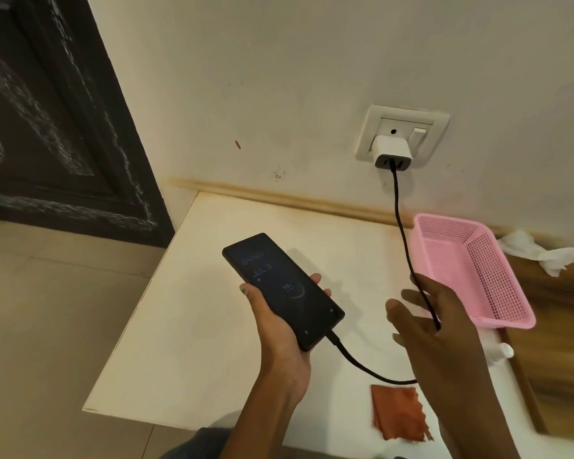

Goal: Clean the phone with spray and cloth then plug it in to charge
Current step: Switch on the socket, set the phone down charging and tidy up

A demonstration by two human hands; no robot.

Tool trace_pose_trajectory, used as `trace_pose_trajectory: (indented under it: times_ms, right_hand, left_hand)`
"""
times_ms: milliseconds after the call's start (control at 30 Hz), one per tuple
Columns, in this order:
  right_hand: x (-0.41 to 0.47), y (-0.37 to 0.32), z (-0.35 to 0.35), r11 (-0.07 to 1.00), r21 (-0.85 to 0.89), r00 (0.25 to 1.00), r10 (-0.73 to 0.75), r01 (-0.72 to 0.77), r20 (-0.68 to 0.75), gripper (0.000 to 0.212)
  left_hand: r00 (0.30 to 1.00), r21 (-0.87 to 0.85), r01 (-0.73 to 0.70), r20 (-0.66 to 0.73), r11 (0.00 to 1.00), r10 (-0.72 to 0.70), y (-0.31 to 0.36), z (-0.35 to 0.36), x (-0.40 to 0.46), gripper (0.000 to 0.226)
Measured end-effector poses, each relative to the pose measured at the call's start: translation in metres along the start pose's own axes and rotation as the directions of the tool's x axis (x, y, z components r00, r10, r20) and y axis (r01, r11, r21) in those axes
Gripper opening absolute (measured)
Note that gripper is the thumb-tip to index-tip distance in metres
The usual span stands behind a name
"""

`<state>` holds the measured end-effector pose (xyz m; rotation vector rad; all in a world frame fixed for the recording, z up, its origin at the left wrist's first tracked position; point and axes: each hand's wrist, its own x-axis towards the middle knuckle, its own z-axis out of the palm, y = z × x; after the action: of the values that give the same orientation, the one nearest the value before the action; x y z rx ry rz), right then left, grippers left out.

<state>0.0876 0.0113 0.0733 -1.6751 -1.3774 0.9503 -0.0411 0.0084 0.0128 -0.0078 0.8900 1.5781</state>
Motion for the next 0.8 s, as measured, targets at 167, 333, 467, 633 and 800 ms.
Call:
trace_pose_trajectory:
  times_ms: [167, 333, 467, 633, 800]
  right_hand:
    - [0.000, 0.000, -0.012, 0.992, 0.125, 0.997, -0.012, 0.021, -0.076, 0.020]
    - [0.004, 0.000, -0.021, 0.976, 0.212, 0.993, -0.030, 0.055, -0.118, 0.016]
    - [0.007, -0.004, -0.025, 0.960, 0.252, 0.983, -0.076, 0.118, -0.170, 0.021]
    - [0.016, -0.005, -0.030, 0.951, 0.270, 0.978, -0.102, 0.149, -0.181, 0.018]
    - [0.036, -0.009, -0.037, 0.960, 0.220, 0.974, -0.134, 0.173, -0.182, 0.019]
  left_hand:
    - [0.998, 0.107, 0.020, -0.058, 0.994, -0.014, -0.008, 0.002, 0.001, 0.069]
    - [0.986, 0.102, 0.096, -0.148, 0.990, -0.081, -0.013, 0.002, 0.001, 0.061]
    - [0.976, 0.063, 0.133, -0.180, 0.989, -0.120, -0.019, 0.001, 0.001, 0.066]
    - [0.966, 0.019, 0.184, -0.191, 0.983, -0.177, -0.026, 0.001, 0.001, 0.060]
    - [0.963, -0.035, 0.216, -0.155, 0.976, -0.219, -0.031, 0.002, 0.003, 0.045]
